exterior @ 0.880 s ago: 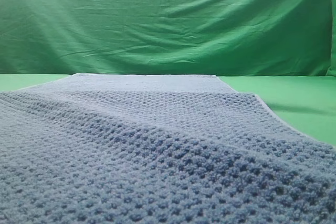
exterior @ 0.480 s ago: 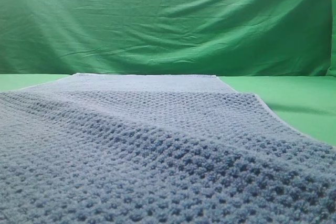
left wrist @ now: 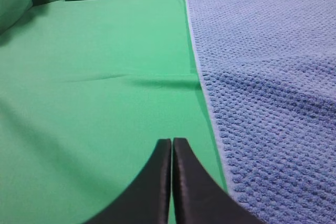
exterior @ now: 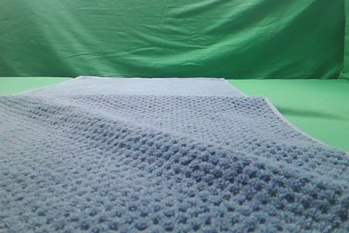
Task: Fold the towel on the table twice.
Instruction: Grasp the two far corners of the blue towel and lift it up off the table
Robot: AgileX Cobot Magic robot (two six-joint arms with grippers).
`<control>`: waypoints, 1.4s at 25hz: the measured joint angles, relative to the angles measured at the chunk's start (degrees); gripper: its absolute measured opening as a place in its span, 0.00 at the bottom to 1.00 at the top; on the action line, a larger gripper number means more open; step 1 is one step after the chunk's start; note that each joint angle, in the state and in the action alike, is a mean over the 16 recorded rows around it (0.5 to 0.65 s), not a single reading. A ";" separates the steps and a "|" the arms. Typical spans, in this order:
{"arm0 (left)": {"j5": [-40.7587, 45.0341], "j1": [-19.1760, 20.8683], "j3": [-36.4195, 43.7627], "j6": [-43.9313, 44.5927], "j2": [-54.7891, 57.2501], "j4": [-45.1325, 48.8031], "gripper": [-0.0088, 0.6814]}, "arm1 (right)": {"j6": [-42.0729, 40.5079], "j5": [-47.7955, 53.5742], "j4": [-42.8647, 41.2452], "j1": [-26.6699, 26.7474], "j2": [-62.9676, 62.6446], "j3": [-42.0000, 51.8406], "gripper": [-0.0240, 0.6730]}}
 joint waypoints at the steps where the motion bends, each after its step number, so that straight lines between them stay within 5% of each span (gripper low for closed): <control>1: -0.72 0.00 0.00 -0.16 0.00 -1.13 0.01 | 0.00 -0.02 0.03 0.00 0.00 0.00 0.03; 16: -11.87 0.00 -2.09 -2.29 0.07 -26.96 0.01 | -0.52 -10.61 10.18 0.00 0.27 -1.90 0.03; 23: -6.56 -0.02 -10.08 0.47 3.03 -26.65 0.01 | -1.81 -14.81 14.16 0.00 6.23 -10.35 0.03; 35: -1.71 -2.34 -23.34 8.80 11.54 -23.91 0.01 | -4.56 -5.63 14.51 0.00 29.17 -27.83 0.03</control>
